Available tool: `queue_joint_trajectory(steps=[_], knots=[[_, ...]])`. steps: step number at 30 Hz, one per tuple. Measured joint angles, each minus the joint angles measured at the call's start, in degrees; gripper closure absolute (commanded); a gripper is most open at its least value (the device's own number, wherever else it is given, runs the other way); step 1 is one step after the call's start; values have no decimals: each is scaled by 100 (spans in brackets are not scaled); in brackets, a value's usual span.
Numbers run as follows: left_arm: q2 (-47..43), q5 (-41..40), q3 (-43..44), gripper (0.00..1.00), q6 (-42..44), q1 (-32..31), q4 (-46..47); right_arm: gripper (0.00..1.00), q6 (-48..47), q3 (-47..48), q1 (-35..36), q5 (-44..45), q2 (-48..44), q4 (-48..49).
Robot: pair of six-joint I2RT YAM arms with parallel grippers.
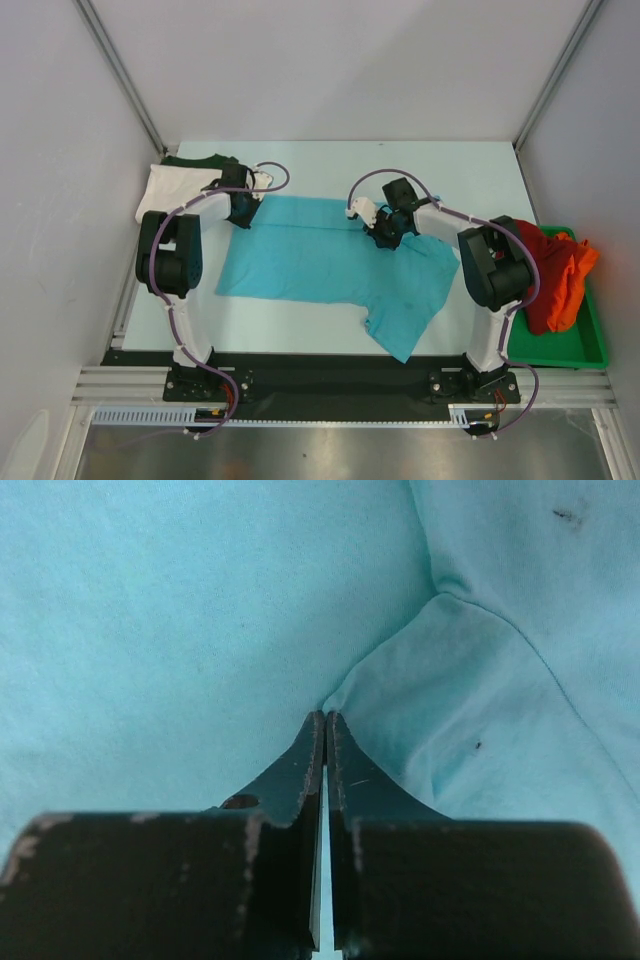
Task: Fold and stack the t-shirts
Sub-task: Fold the tshirt
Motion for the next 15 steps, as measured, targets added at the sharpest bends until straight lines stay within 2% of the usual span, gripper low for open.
queue_joint_trajectory(steps=[12,13,15], knots=[[0,2,-57,83,-42,0,107,100,87,-203,601,35,-426,-142],[0,2,-59,83,-42,0,118,99,94,-227,660,26,-474,-140],[0,2,-63,83,-42,0,127,89,136,-280,763,17,-540,-144]])
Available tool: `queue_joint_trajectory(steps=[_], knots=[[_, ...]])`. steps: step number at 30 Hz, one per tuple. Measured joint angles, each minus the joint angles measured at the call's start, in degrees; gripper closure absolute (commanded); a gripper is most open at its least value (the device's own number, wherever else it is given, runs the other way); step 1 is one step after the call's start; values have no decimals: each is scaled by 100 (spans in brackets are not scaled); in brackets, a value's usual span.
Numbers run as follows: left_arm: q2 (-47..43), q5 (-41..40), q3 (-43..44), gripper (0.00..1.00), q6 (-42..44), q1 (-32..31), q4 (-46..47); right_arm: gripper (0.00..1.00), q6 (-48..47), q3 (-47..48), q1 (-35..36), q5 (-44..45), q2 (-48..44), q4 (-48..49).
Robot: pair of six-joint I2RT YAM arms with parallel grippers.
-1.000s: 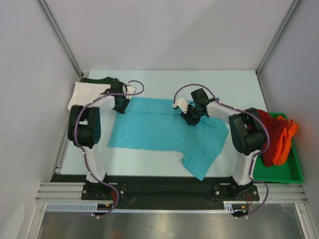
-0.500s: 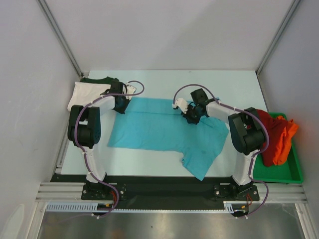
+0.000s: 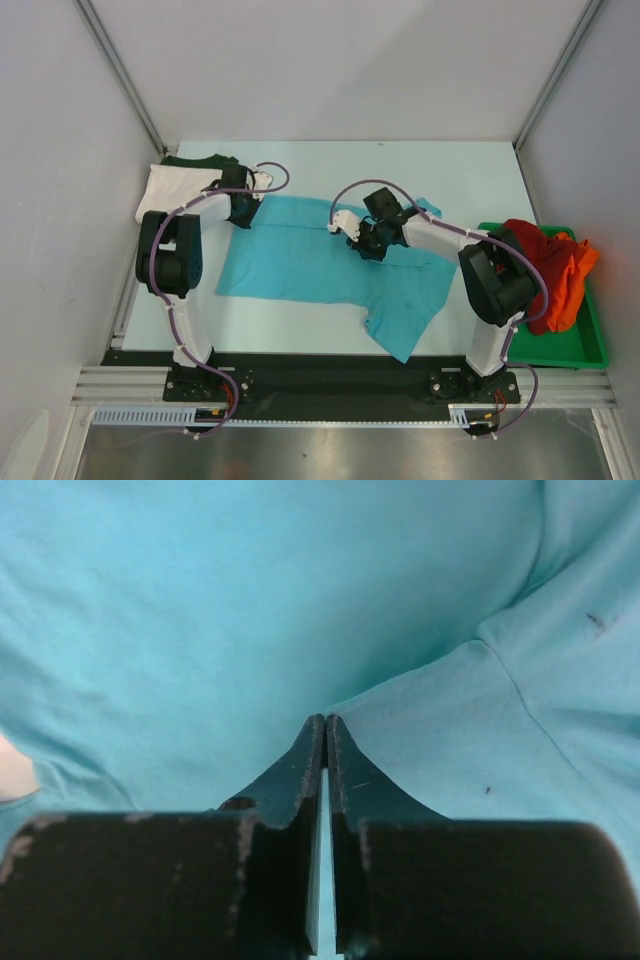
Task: Fold and stack the t-shirts
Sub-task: Fold the tshirt
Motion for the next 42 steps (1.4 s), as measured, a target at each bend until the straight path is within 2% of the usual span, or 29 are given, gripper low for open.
queue_joint_trajectory(steps=[1,3,4,8,12,17,22,34,42], knots=[[0,0,0,83,0,0,4,73,39,-20,39,0,-15,0],[0,-2,0,83,0,0,11,63,125,-48,70,46,-20,31],[0,-2,0,83,-2,0,11,62,166,-61,68,79,-20,59],[0,-2,0,80,0,0,9,61,319,-48,-52,227,-20,168],[2,-28,140,78,4,0,-140,60,616,201,-527,280,-9,271],[157,-42,782,78,7,0,-341,61,898,758,-1355,317,111,577],[516,-44,1333,78,4,0,-468,62,986,896,-1904,319,389,730],[931,-345,1508,74,72,4,-721,63,933,988,-2492,433,1169,756],[1121,-437,1801,75,116,-2,-905,59,868,1875,-2594,459,1770,640]])
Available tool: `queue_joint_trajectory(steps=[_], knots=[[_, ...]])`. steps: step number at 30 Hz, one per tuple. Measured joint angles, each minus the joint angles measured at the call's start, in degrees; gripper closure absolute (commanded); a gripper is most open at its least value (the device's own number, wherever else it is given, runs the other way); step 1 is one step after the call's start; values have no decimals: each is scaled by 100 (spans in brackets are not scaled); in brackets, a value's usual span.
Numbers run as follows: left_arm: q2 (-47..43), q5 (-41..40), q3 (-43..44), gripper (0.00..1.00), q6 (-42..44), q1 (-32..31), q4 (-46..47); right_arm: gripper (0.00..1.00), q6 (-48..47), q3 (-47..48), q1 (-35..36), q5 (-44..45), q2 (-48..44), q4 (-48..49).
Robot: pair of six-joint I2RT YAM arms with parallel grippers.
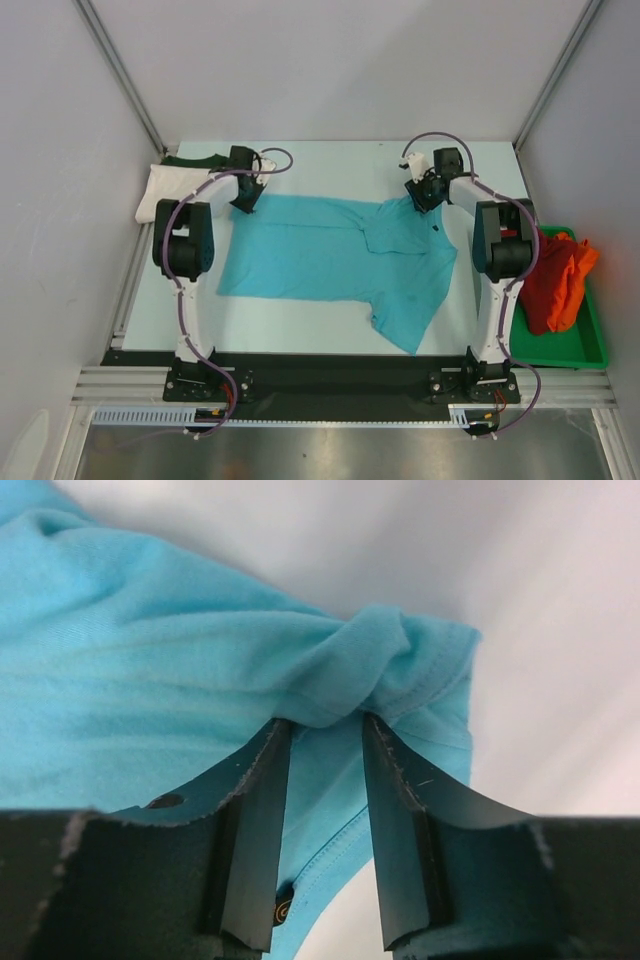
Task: Fold and stack the t-shirts
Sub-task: Fold the tshirt
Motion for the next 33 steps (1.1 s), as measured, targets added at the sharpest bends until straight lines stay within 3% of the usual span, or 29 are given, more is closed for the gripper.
queue_joint_trajectory(steps=[9,15,22,26,29,31,32,33], knots=[[452,-269,706,77,37,-28,-149,58,-55,994,-94,149,673,57],[1078,-404,1740,77,94,-28,-411,57,-79,1480,-94,238,1008,120],[1248,-509,2028,79,149,-59,-452,56,-155,1731,-94,284,1182,210],[907,-514,1628,70,94,-96,-396,50,-179,1698,-111,240,1093,199],[52,-501,789,55,70,-142,-393,45,-177,1373,-157,181,636,216],[-774,-455,236,51,42,-216,-457,44,-179,925,-181,103,17,299],[-1143,-426,0,41,31,-271,-466,44,-181,688,-192,28,-330,380],[-1530,-391,-66,39,42,-345,-474,44,-186,470,-208,-44,-691,431]])
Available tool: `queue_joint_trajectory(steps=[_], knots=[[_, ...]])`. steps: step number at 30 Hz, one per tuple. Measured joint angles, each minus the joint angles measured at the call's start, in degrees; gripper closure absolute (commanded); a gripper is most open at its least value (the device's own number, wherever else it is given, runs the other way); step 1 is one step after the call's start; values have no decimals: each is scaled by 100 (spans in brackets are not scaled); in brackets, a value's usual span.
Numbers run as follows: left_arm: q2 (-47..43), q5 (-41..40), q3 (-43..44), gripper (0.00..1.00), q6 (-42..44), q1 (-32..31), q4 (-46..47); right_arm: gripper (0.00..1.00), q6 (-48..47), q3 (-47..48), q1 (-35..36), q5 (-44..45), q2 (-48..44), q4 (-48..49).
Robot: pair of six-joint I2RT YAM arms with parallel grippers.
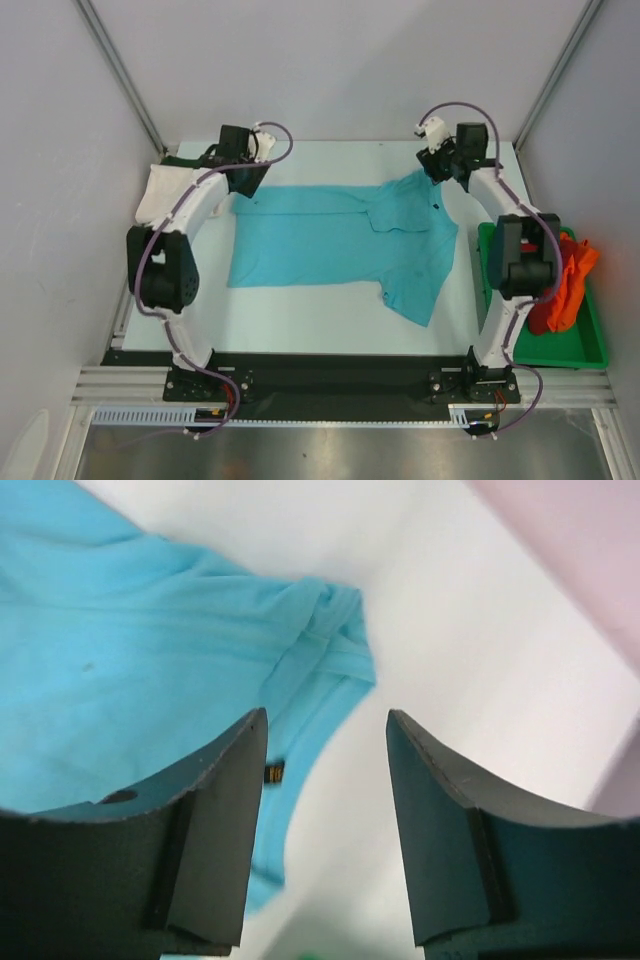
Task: Fold and stack the t-shirts
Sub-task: Fold the tshirt
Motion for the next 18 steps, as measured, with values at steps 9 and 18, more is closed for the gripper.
queue_joint_trajectory(steps=[9,18], knots=[[-1692,704,-1414,14,-350,-647,157,47,-1368,-2555,234,-1362,-2682,-258],[-1749,1635,-2465,2,-859,-323,-223,47,-3386,-5263,1025,-1733,-4710,-2439]])
